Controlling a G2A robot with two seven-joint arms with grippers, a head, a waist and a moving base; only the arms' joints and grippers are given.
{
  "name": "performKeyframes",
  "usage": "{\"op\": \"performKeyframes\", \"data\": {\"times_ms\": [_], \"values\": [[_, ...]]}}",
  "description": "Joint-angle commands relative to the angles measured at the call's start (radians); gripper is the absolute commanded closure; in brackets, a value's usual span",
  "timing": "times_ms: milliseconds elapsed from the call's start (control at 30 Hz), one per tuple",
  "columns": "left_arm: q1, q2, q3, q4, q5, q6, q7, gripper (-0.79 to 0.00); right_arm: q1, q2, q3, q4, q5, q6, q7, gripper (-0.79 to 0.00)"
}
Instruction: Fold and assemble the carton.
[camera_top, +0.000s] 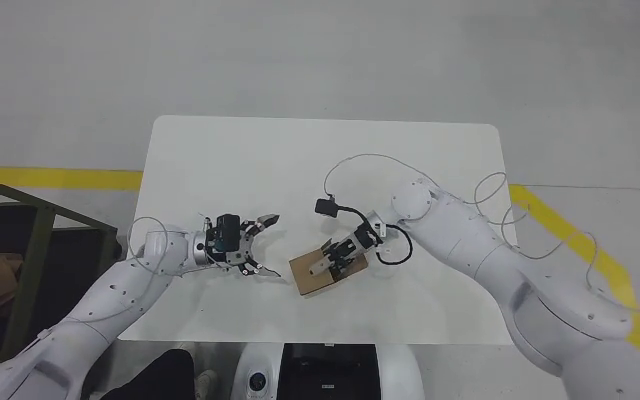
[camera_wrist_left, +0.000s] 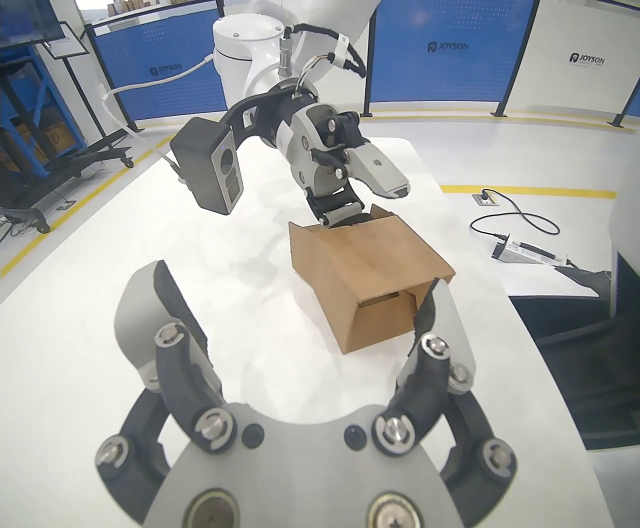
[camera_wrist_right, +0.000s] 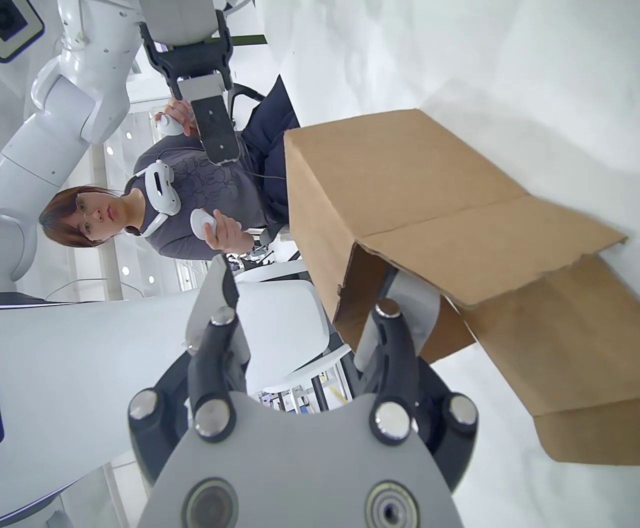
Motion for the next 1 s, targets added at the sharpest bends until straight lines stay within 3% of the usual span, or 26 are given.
{"op": "performKeyframes", "data": {"times_ms": [0, 233, 367, 533, 833, 900, 967], "values": [[0.000, 0.000, 0.000, 0.000, 0.000, 0.000, 0.000, -0.785, 0.000, 0.000, 0.000, 0.000, 0.000, 0.000, 0.000, -0.785], [0.000, 0.000, 0.000, 0.000, 0.000, 0.000, 0.000, -0.785, 0.000, 0.000, 0.000, 0.000, 0.000, 0.000, 0.000, -0.785], [0.029, 0.000, -0.023, -0.023, -0.054, 0.044, -0.067, -0.785, -0.028, 0.014, 0.031, -0.015, -0.016, -0.009, -0.071, -0.785], [0.072, 0.010, -0.064, -0.058, -0.099, 0.066, -0.121, -0.785, -0.043, 0.045, 0.077, -0.074, -0.065, 0.002, -0.138, -0.785], [0.155, 0.032, -0.138, -0.111, -0.144, 0.077, -0.186, -0.785, -0.140, 0.124, 0.157, -0.253, -0.115, 0.112, -0.184, -0.785], [0.166, 0.037, -0.154, -0.121, -0.147, 0.076, -0.196, -0.785, -0.163, 0.139, 0.175, -0.288, -0.125, 0.119, -0.193, -0.419], [0.175, 0.040, -0.168, -0.130, -0.149, 0.075, -0.205, -0.785, -0.182, 0.153, 0.192, -0.321, -0.140, 0.130, -0.194, -0.357]]}}
